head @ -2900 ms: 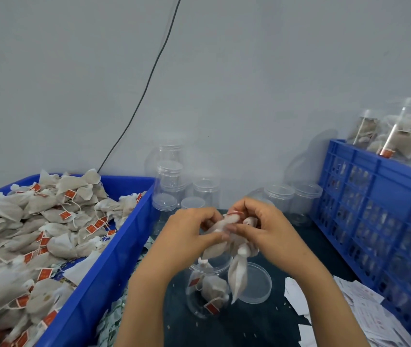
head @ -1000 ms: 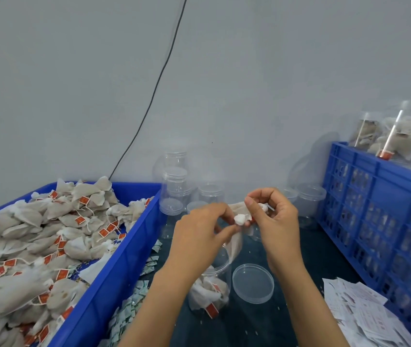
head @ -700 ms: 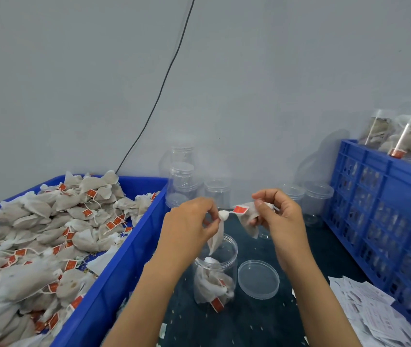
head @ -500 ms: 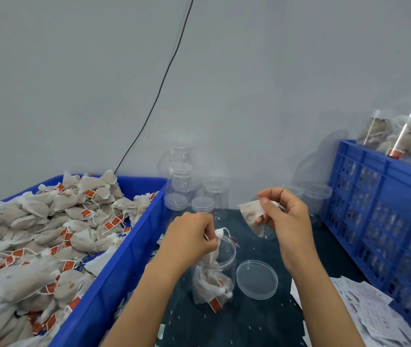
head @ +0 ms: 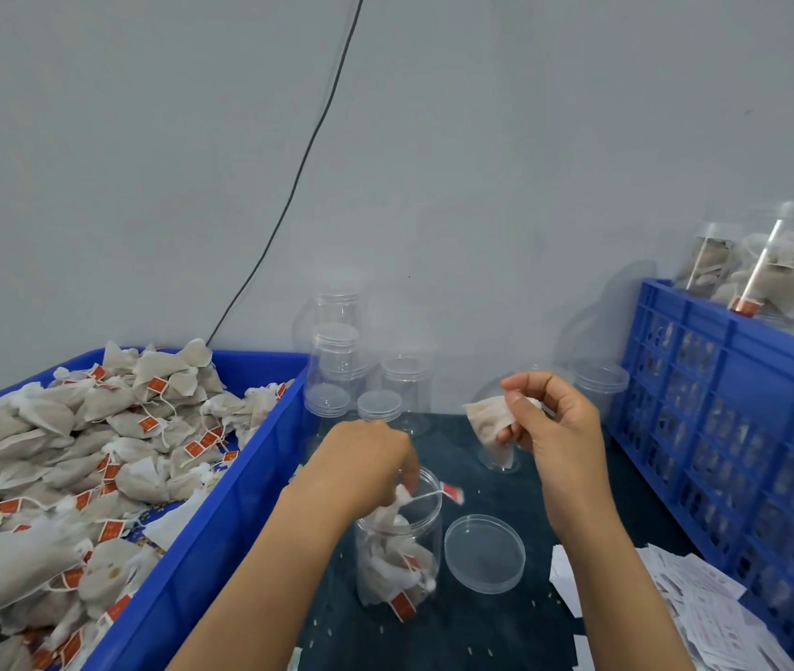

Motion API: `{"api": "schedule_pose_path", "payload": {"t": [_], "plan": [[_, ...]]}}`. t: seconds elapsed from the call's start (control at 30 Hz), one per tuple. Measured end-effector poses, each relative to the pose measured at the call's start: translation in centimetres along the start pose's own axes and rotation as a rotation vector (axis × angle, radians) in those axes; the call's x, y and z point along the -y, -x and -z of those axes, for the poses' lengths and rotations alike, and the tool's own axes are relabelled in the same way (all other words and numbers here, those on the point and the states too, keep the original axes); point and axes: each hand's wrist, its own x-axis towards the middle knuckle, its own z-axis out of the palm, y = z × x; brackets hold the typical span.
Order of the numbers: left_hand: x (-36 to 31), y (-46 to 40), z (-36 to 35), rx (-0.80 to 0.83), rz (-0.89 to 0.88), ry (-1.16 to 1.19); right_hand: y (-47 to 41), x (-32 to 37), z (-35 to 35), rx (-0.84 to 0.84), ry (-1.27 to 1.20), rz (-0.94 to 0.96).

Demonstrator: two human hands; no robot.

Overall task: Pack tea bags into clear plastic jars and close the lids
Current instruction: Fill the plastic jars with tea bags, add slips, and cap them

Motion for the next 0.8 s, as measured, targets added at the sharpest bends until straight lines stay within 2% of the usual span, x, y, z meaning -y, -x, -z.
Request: {"api": "schedule_pose_path", "payload": {"t": [0.1,0.37,0.47,0.53,0.6,0.7,0.8], "plan": [[-0.3,-0.5,-0.7,0.121,-0.007,0.005,0.0,0.1,0.0,-0.003,-0.013,0.005],[-1.0,-1.7,-1.8,0.313,-0.028,0.177,0.1,0.2,0.1,0.001,-0.006,0.005],[-0.6,-1.8,-2.1,0.426,-0.044,0.201,0.2,0.3,0.0,0.026,0.005,0.01],[-0.4,-1.9,-1.9,0.446,-0.04,0.219,0.4,0.4,-0.1,0.065,0.018,0.026],[-0.1,-1.8,-1.3,0.395,-0.021,0.292,0.7,0.6,-0.4,0.133,0.029,0.046],[0.6,-0.9,-0.4,0.202,0.065,0.504,1.2,0.7,-1.2,0.264,-0.01,0.052],[1.4,0.4,0.0,-0.084,0.122,0.314,1.6,0.5,-2.3,0.349,-0.004,0.061]]}}
